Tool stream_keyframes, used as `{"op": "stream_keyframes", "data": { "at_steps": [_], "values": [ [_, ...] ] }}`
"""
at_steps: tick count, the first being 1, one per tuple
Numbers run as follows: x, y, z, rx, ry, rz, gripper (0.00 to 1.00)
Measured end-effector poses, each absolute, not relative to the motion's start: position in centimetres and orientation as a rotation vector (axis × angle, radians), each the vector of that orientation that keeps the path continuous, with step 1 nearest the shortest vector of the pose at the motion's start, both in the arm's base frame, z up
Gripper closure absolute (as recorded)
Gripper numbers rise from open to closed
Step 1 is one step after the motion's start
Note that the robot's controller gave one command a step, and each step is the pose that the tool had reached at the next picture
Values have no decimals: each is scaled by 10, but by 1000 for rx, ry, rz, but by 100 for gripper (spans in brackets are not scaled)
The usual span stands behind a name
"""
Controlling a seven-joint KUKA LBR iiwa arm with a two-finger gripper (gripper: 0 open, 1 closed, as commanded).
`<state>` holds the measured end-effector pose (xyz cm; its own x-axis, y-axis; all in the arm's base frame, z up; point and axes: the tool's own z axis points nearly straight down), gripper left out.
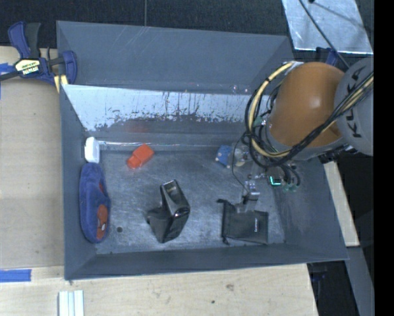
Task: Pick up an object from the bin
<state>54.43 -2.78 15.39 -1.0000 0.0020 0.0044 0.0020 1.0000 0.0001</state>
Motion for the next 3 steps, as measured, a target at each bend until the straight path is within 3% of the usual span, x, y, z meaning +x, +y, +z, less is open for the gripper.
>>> {"op": "stream_keyframes", "data": {
  "at_steps": [1, 2, 3],
  "values": [
    [488, -34, 69, 234, -3138, 1, 0],
    [485, -41, 101, 104, -3146, 1, 0],
    [492, -52, 111, -88, -3147, 1, 0]
  ]
}}
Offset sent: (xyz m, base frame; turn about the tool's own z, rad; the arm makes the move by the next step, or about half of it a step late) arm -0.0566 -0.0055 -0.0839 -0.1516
